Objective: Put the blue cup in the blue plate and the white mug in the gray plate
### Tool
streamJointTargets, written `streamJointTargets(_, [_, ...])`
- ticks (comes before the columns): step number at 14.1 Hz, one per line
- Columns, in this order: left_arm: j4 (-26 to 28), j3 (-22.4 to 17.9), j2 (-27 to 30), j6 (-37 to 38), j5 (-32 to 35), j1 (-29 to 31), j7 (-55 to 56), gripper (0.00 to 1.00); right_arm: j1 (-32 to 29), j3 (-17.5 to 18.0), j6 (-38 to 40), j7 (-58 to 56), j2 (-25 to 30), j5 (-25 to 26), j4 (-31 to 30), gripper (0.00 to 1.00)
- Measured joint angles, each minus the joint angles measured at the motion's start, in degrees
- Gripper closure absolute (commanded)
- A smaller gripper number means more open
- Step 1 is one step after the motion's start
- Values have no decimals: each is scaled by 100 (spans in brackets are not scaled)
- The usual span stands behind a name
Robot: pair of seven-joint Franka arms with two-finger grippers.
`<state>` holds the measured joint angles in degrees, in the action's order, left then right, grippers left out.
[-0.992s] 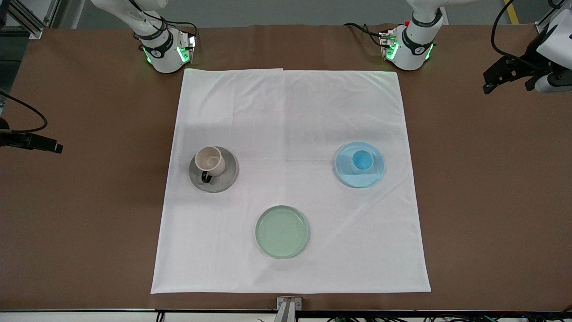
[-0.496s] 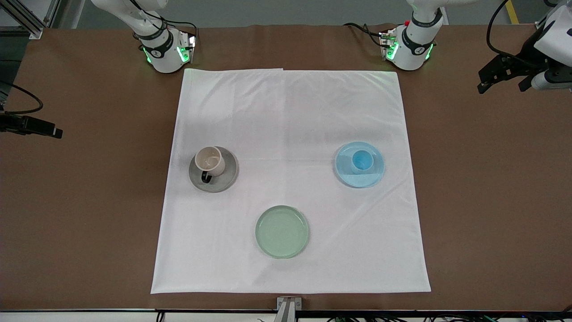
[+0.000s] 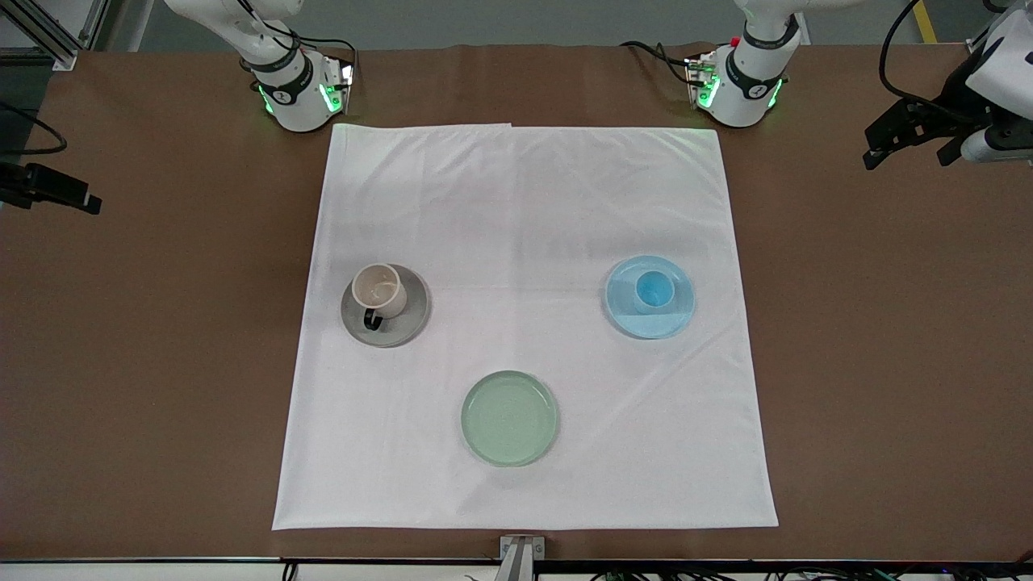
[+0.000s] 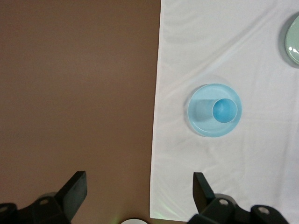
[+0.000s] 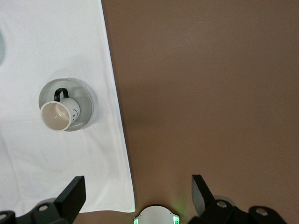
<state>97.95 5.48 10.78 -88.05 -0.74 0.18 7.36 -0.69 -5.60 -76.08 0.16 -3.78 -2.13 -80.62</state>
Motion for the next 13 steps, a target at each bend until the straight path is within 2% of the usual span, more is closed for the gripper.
streamJointTargets(6, [-16,-36,-70,-37,8,12,0,0,-43,153,38,0,703,44,-193,0])
streamJointTargets(13, [-137,12,-213,-61,10,-14,-7,0,-41,203,10,0,757,44,-331,0])
